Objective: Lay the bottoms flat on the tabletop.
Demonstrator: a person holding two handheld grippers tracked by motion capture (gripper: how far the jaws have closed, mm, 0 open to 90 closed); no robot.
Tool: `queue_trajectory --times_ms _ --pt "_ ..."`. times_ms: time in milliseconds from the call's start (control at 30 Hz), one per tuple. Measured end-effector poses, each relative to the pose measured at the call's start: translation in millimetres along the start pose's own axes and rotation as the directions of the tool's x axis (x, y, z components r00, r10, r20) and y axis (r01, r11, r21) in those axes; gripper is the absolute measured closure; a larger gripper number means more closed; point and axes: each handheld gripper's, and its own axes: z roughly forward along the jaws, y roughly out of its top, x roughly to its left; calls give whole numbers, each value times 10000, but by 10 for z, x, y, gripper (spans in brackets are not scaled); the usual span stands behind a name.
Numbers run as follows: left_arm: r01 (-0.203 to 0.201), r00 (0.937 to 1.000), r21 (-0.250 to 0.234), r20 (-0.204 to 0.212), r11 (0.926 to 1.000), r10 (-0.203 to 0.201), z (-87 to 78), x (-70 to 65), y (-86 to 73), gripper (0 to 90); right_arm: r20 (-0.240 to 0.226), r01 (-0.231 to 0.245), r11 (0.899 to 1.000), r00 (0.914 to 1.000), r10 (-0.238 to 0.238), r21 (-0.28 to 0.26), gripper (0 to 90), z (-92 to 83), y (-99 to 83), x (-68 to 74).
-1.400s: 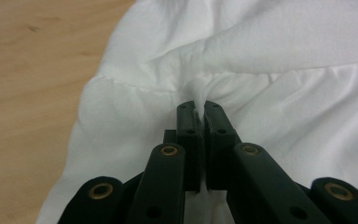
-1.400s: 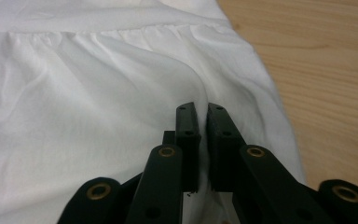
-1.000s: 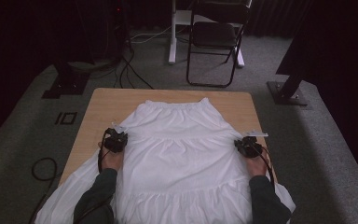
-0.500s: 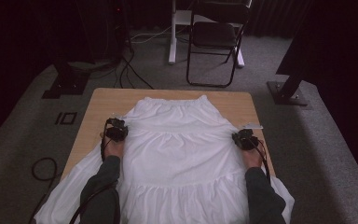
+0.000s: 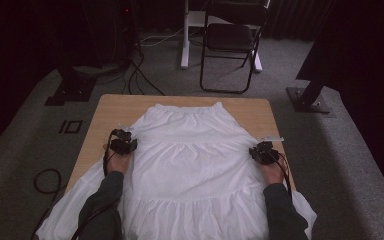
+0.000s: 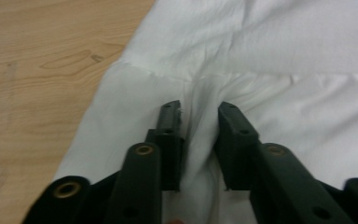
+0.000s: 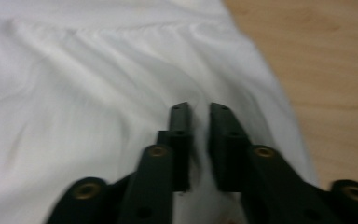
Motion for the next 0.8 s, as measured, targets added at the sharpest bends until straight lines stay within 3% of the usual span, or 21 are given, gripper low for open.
queue_trajectory --times_ms 67,167,300,433,567,667,800 --pt "11 9999 -302 169 9995 -6 -169 16 -62 663 -49 267 9996 9996 -268 -106 642 -99 -30 19" --pt "16 9996 -677 281 9977 3 -451 45 -233 636 -122 248 9986 9996 -254 -468 599 -322 -107 35" --pt "18 9998 -618 201 9981 -6 -791 104 -578 614 164 505 9961 9986 -495 -722 591 -651 -309 36" --pt "-71 9994 -394 -340 9992 58 -1116 192 -968 601 673 235 9953 9976 -172 -937 610 -952 -615 -80" --pt "484 9938 -184 -990 9987 -499 -1368 340 -1322 591 1183 -159 9971 9927 246 -739 620 -1125 -920 -214" --pt "847 9878 136 -1326 9963 -822 -1472 425 -1542 591 1374 -315 9990 9899 355 -306 613 -1163 -1089 -253" --pt "1043 9814 544 -1675 9931 -939 -1503 478 -1739 592 1238 -275 9995 9920 256 140 580 -1173 -1233 -200"
